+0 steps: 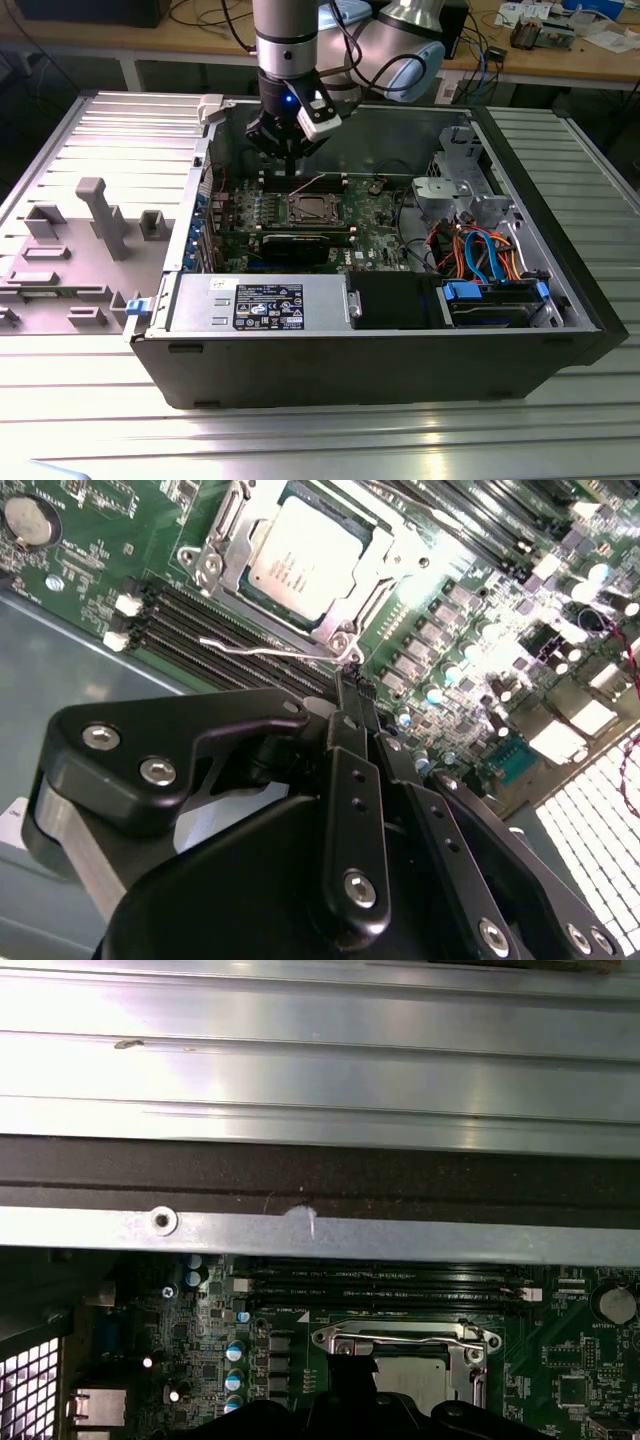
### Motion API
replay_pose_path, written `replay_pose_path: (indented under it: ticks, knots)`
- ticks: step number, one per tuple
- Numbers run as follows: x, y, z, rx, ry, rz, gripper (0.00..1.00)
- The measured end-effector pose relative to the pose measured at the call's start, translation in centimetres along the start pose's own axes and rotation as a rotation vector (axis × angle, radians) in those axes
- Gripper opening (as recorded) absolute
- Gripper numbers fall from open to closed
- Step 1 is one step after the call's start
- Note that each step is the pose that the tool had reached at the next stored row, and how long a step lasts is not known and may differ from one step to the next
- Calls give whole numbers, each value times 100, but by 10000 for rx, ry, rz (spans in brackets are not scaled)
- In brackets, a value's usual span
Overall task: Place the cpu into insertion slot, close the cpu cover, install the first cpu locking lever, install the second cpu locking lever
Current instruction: 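Install the first cpu locking lever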
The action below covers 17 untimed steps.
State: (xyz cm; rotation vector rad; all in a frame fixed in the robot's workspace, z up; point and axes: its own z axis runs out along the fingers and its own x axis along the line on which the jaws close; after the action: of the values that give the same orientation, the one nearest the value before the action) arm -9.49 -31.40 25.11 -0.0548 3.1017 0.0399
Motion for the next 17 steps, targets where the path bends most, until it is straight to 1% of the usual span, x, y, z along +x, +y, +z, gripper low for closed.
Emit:
replay_pose_path:
  ticks: [1,2,5,9,17]
  knots:
    - [-38,1,11,3,2,-1,11]
    - [-59,4,20,5,1,-1,11]
    - [-89,31,49,42,2,0,11]
    - [-138,77,109,49,2,-2,11]
    - [-139,78,122,48,2,-1,11]
